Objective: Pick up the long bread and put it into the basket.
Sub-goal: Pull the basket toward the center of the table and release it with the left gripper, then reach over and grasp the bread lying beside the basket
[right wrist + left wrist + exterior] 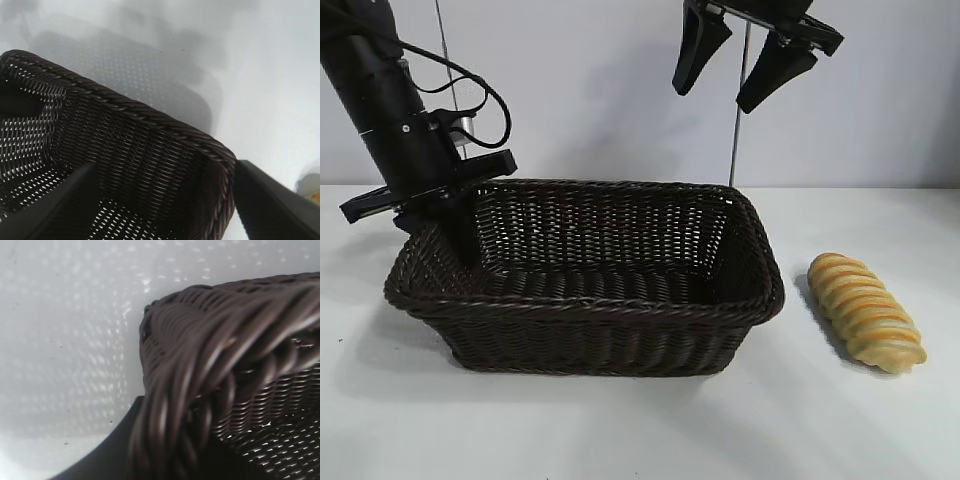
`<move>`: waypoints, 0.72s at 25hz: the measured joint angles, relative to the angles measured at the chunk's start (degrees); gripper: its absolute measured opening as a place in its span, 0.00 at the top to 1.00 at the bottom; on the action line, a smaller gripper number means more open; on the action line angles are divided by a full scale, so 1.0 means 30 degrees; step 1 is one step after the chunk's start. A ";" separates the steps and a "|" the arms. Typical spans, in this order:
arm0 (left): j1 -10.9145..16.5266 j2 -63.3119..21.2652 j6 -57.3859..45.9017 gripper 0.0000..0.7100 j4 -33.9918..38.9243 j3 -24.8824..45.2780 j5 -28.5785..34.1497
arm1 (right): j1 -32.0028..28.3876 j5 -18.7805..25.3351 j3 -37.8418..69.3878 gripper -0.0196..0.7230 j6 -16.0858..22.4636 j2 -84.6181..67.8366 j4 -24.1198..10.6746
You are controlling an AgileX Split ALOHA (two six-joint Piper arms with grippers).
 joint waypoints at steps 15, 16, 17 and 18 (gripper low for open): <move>0.0087 -0.3360 0.0000 0.24 0.0873 -0.0014 0.0473 | 0.0000 0.0000 0.0000 0.25 0.0000 0.0000 0.0000; 0.0087 -0.3775 0.0000 0.24 0.0873 -0.0014 0.0519 | 0.0000 0.0000 0.0000 0.25 0.0000 0.0000 0.0000; 0.0087 -0.4209 0.0000 0.24 0.0873 -0.0014 0.0550 | 0.0000 0.0000 0.0000 0.25 0.0000 0.0000 0.0000; 0.0087 -0.4647 0.0000 0.24 0.0873 -0.0014 0.0561 | 0.0000 -0.0019 0.0000 0.25 0.0000 0.0000 0.0000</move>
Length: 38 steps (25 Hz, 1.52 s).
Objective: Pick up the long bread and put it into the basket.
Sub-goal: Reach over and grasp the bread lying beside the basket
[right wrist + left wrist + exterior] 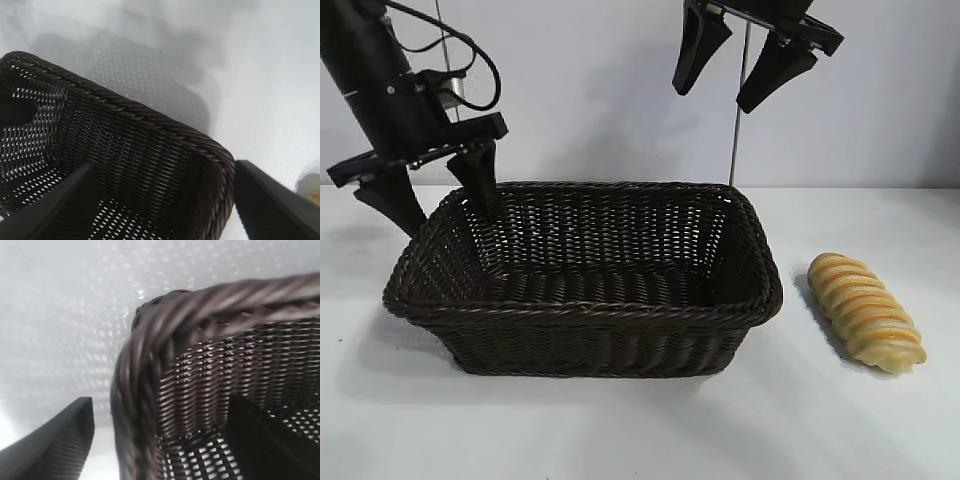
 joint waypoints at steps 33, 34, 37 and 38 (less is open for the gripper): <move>-0.0017 -0.3391 0.0000 0.24 -0.5352 0.5426 -0.5103 | 0.0000 0.0000 0.0000 0.25 0.0041 0.0000 0.0056; -0.0017 -0.3391 0.0000 0.24 -0.5352 0.5426 -0.5103 | 0.0000 0.0000 0.0000 0.25 0.0041 0.0000 0.0056; -0.0017 -0.3391 0.0000 0.24 -0.5352 0.5426 -0.5103 | 0.0000 0.0000 0.0000 0.25 0.0041 0.0000 0.0056; -0.0017 -0.3391 0.0000 0.24 -0.5352 0.5426 -0.5103 | 0.0000 0.0000 0.0000 0.25 0.0041 0.0000 0.0056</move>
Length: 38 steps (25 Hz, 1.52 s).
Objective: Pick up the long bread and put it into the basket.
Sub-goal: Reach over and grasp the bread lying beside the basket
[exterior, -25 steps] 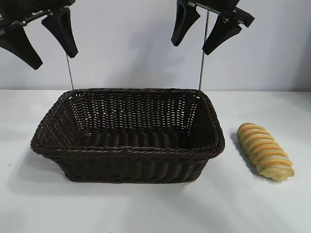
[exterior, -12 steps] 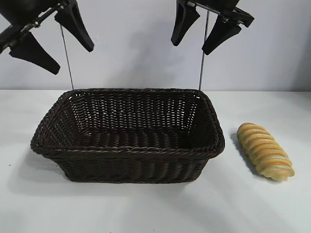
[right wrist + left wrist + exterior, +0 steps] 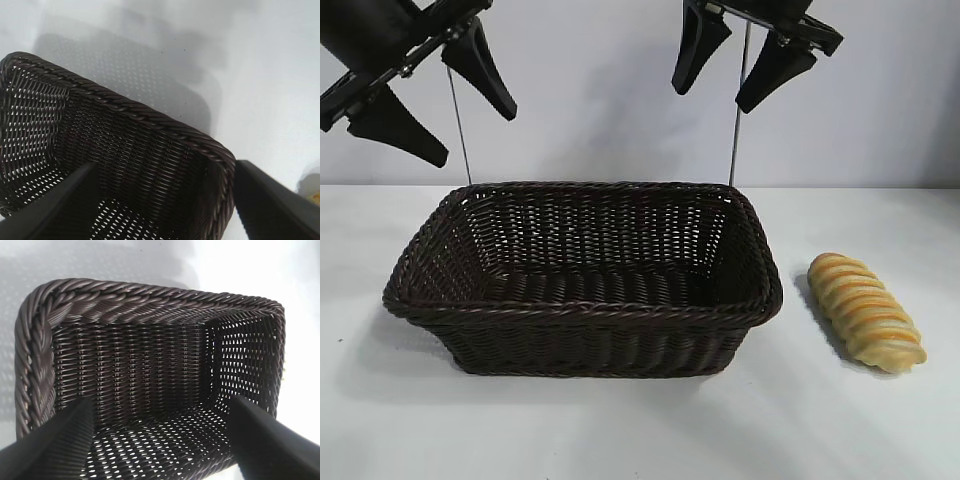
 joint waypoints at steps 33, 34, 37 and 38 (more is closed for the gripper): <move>0.0000 0.0000 0.0000 0.24 0.0000 0.0000 0.0000 | -0.2666 0.0021 0.0000 0.25 0.2141 0.0000 -0.7135; 0.0000 0.0000 0.0000 0.24 0.0000 0.0000 0.0000 | -0.2747 0.0021 0.0000 0.25 0.2161 0.0000 -0.7044; 0.0000 0.0000 0.0000 0.24 0.0017 0.0000 -0.0012 | -0.2790 0.0021 0.0000 0.25 0.2249 0.0000 -0.6828; 0.0000 0.0000 0.0000 0.24 0.0017 0.0000 -0.0012 | -0.2790 0.0021 0.0000 0.25 0.2247 0.0000 -0.6682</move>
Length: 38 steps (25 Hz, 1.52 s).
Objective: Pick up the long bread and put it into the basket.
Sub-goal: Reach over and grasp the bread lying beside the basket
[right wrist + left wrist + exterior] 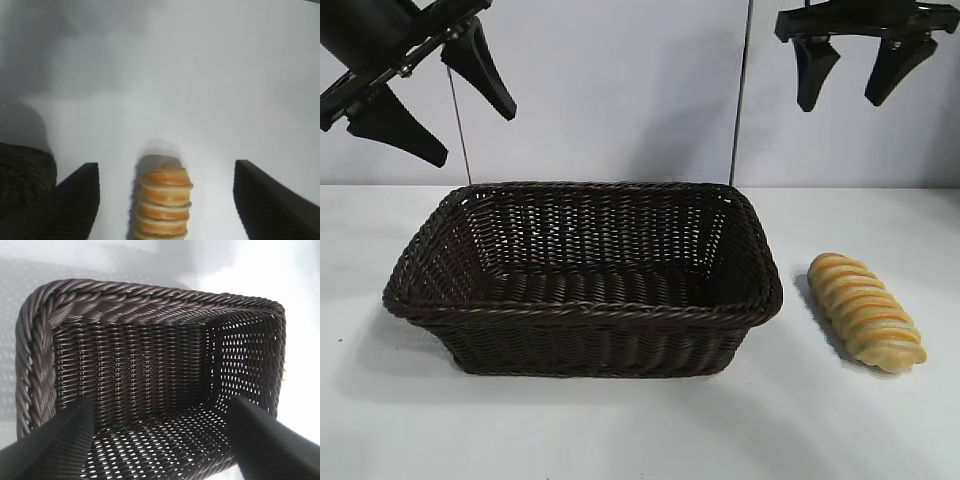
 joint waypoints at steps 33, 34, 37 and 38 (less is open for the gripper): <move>0.0000 0.0000 0.0000 0.24 0.0033 0.0000 -0.0023 | 0.0000 -0.2027 0.9857 0.25 -0.0314 -0.0135 0.0909; 0.0000 0.0000 0.0000 0.24 0.0033 0.0000 -0.0023 | 0.0000 -0.2316 1.0110 0.25 -0.0314 -0.0135 0.0889; 0.0000 0.0000 0.0000 0.24 0.0033 0.0000 -0.0023 | 0.0000 -0.3577 1.0916 0.25 -0.0314 -0.0135 0.0871; 0.0000 0.0000 0.0000 0.24 0.0033 0.0000 -0.0023 | 0.0000 -0.3856 1.1088 0.25 -0.0314 -0.0135 0.0847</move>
